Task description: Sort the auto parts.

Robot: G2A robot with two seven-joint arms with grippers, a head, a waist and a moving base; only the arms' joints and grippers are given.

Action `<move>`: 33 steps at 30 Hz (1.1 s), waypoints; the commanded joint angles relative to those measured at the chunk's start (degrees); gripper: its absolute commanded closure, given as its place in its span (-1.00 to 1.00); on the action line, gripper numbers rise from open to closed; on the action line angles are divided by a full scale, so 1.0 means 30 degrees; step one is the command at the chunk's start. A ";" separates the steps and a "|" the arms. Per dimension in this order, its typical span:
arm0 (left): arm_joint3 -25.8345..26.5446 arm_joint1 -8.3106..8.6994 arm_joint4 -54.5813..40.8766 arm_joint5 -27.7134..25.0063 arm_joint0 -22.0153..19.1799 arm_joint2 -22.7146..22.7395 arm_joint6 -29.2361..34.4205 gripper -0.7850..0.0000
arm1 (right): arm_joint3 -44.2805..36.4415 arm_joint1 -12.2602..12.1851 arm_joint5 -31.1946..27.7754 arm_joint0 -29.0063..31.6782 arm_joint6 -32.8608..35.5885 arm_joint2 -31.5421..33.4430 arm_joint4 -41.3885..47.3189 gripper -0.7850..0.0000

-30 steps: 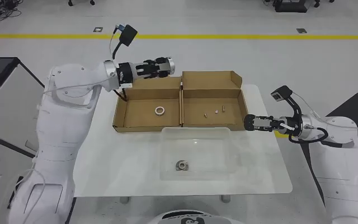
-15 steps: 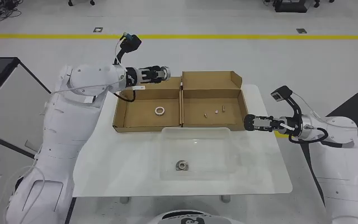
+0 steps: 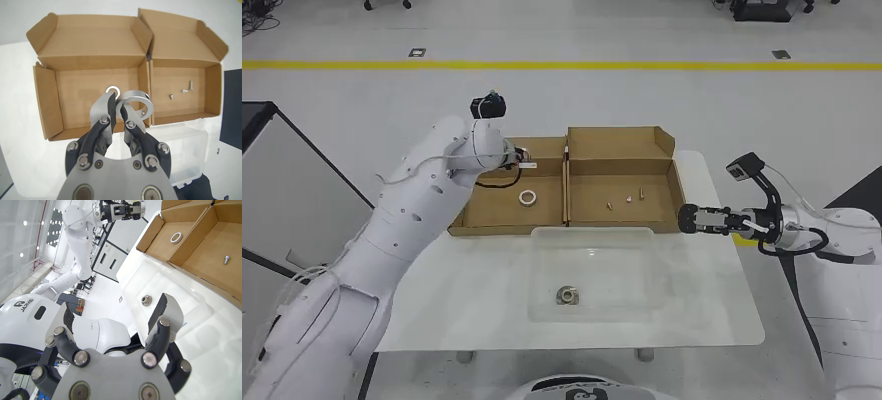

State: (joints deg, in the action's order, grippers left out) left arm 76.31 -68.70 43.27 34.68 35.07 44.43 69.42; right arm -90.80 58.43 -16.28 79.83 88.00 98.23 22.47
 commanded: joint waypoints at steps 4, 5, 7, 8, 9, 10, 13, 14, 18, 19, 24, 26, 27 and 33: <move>-0.3084 -0.1078 -0.0549 0.0612 -0.0993 -0.1997 -0.0550 1.00 | 0.0000 0.0000 -0.0001 0.0001 0.0000 0.0000 0.0002 -1.00; -0.3680 -0.1281 -0.0751 0.0712 -0.1136 -0.2272 -0.0649 1.00 | 0.0000 0.0000 -0.0001 0.0001 0.0000 0.0000 0.0002 -1.00; -0.4710 -0.1700 -0.1160 0.0888 -0.1405 -0.2814 -0.0826 1.00 | 0.0000 0.0000 -0.0001 0.0001 0.0000 0.0000 0.0002 -1.00; -0.5260 -0.1907 -0.1483 0.0952 -0.1488 -0.3030 -0.0890 1.00 | 0.0000 0.0000 -0.0001 0.0001 0.0000 0.0000 0.0002 -1.00; -0.5722 -0.2109 -0.1619 0.1091 -0.1635 -0.3261 -0.1029 1.00 | 0.0000 0.0000 -0.0001 0.0001 0.0000 0.0000 0.0002 -1.00; -0.6185 -0.2310 -0.1866 0.1212 -0.1730 -0.3448 -0.1150 1.00 | 0.0000 0.0000 -0.0001 0.0001 0.0000 0.0000 0.0002 -1.00; -0.7715 -0.2853 -0.2672 0.1819 -0.2080 -0.3693 -0.1757 1.00 | 0.0000 0.0000 -0.0001 0.0001 0.0000 0.0000 0.0002 -1.00; -0.8155 -0.3027 -0.3021 0.2005 -0.2187 -0.3712 -0.1943 1.00 | 0.0000 0.0000 -0.0001 0.0001 0.0000 0.0000 0.0002 -1.00; -0.9806 -0.3575 -0.4241 0.2591 -0.2613 -0.3550 -0.2531 1.00 | 0.0000 0.0000 -0.0001 0.0001 0.0000 0.0000 0.0002 -1.00; -1.0176 -0.3678 -0.4449 0.2615 -0.2709 -0.3520 -0.2555 1.00 | 0.0000 0.0000 -0.0001 0.0001 0.0000 0.0000 0.0002 -1.00; -1.1334 -0.4116 -0.4784 0.2226 -0.3054 -0.3671 -0.2538 1.00 | 0.0000 0.0000 -0.0001 0.0001 0.0000 0.0000 0.0002 -1.00; -1.1680 -0.4256 -0.4753 0.2481 -0.3200 -0.3763 -0.2421 1.00 | 0.0000 0.0000 -0.0001 0.0001 0.0000 0.0000 0.0002 -1.00; -1.1924 -0.4365 -0.4847 0.2368 -0.3276 -0.3817 -0.2308 1.00 | 0.0000 0.0000 -0.0001 0.0001 0.0000 0.0000 0.0002 -1.00; -1.2118 -0.4472 -0.4743 0.2226 -0.3415 -0.3956 -0.2166 1.00 | 0.0000 0.0000 -0.0001 0.0001 0.0000 0.0000 0.0002 -1.00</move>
State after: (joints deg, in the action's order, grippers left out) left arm 39.94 -82.13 29.05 41.33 24.81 32.55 62.94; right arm -90.80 58.43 -16.28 79.83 88.00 98.23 22.47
